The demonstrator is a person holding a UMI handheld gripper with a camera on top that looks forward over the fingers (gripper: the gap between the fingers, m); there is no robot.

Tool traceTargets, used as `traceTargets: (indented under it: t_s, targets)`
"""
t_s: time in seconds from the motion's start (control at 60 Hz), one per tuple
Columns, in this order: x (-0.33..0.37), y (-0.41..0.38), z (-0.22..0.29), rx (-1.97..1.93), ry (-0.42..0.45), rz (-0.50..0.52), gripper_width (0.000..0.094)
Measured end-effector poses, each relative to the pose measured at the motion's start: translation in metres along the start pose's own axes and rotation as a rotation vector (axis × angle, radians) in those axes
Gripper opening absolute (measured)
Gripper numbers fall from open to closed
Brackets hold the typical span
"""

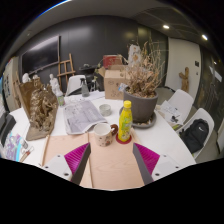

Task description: Pour water

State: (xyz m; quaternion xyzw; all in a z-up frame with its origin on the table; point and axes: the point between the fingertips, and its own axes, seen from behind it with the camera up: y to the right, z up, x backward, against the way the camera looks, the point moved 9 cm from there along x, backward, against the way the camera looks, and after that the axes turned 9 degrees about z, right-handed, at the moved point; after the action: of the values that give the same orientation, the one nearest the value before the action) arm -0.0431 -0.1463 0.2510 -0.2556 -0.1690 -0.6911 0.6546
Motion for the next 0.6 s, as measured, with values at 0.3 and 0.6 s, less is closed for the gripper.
traceTargets:
  t_s: [0.3, 0.6]
  targets:
    - [0.07, -0.048, -0.024, 0.034, -0.014, -0.006, 0.0861]
    - [0.086, -0.063, -0.03, 0.087, -0.009, -0.007, 0.0862]
